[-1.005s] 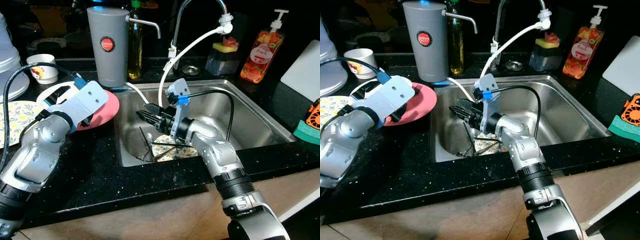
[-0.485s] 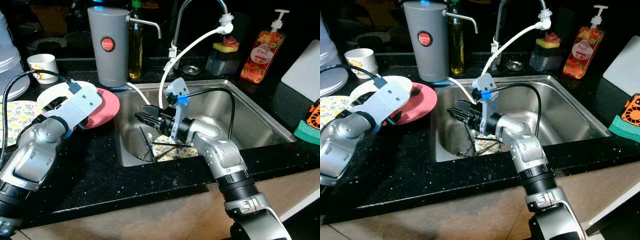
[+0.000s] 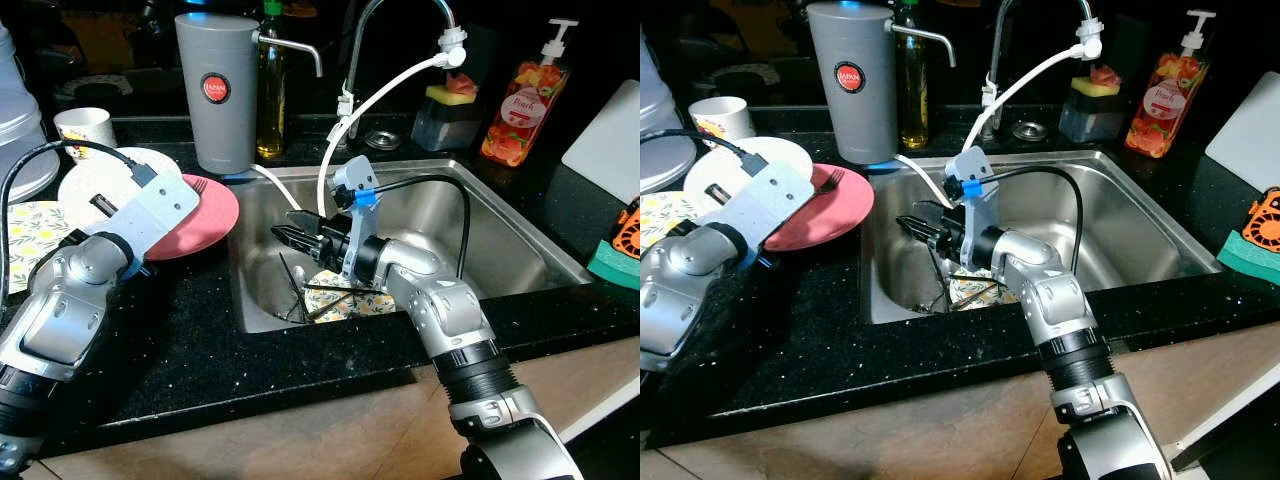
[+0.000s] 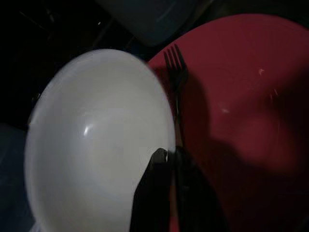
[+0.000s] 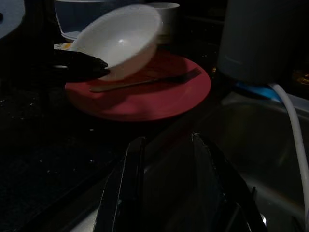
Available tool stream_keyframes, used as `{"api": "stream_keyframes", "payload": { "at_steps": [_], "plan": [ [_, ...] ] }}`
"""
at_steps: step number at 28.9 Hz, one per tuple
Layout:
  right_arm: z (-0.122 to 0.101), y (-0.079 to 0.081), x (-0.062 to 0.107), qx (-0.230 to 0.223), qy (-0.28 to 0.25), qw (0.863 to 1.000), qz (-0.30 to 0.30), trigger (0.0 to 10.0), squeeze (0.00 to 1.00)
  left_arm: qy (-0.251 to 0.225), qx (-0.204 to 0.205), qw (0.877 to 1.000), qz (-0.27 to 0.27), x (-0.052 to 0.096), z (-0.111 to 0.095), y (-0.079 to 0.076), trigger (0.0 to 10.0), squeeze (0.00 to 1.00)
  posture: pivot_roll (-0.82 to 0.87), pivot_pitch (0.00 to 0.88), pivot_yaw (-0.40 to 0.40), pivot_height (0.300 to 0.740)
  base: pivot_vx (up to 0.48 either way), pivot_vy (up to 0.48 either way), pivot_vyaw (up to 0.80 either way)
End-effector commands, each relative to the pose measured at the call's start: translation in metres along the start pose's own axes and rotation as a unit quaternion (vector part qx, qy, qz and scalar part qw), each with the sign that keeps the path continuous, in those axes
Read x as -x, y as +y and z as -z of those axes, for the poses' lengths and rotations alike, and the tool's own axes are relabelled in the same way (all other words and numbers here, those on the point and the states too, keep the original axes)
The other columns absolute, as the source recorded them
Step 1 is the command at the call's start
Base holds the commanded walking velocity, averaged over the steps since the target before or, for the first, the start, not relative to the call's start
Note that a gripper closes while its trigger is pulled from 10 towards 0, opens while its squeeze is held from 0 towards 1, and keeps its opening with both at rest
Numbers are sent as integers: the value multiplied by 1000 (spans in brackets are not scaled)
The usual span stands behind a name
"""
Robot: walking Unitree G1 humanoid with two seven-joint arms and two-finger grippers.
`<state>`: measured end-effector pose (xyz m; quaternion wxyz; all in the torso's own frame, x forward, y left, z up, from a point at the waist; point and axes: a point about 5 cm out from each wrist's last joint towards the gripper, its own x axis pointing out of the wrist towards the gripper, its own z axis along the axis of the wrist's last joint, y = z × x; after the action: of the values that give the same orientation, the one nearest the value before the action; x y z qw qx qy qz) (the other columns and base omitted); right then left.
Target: Kitchen organization
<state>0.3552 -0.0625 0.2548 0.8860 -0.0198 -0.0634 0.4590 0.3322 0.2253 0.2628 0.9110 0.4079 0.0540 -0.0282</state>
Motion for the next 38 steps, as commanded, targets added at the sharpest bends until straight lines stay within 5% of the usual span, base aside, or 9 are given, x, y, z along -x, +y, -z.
{"api": "stream_keyframes", "payload": {
  "at_steps": [1, 6, 12, 13, 15, 18, 27, 28, 38],
  "plan": [
    [0, -5, 4, -4, 2, 1000, 11, 10000, 0, 9, 5, 1000, 7, -1, 5, -3, 0, 0, -6, 91, -58, 740, 0, 0, 0],
    [-7, -13, 4, -12, -22, 999, 47, 10000, 0, -85, -45, 995, 0, 2, -17, 0, 0, 0, -5, 90, -58, 740, 0, 0, 0],
    [-32, -33, 8, -86, -105, 984, 118, 10000, 0, -260, -93, 961, -5, 18, -61, -12, 0, 0, -7, 77, -54, 740, 0, 0, 0],
    [-33, -34, 8, -91, -110, 982, 120, 10000, 655, -290, -90, 953, 7, 22, -68, -16, 0, 0, -7, 76, -54, 740, 0, 0, 0],
    [-34, -34, 8, -94, -113, 982, 122, 10000, 655, -311, -88, 946, 18, 26, -72, -19, 0, 0, -7, 76, -54, 740, 0, 0, 0],
    [-36, -37, 9, -104, -116, 979, 129, 10000, 1000, -402, -140, 898, 112, 47, -81, -49, 0, 0, -9, 73, -54, 740, 0, 0, 0],
    [-36, -40, 8, -133, -121, 973, 146, 10000, 1000, -394, -168, 890, 156, 45, -66, -62, 0, 0, -3, 84, -53, 740, 0, 0, 0],
    [-37, -41, 8, -135, -123, 972, 150, 10000, 27, -390, -173, 891, 154, 44, -64, -61, 0, 0, -3, 84, -53, 740, 0, 0, 0],
    [-34, -30, 3, -125, -93, 982, 103, 10000, 0, -404, -186, 883, 149, 43, -67, -60, 0, 0, -5, 88, -52, 740, 0, 0, 0]
  ]
}}
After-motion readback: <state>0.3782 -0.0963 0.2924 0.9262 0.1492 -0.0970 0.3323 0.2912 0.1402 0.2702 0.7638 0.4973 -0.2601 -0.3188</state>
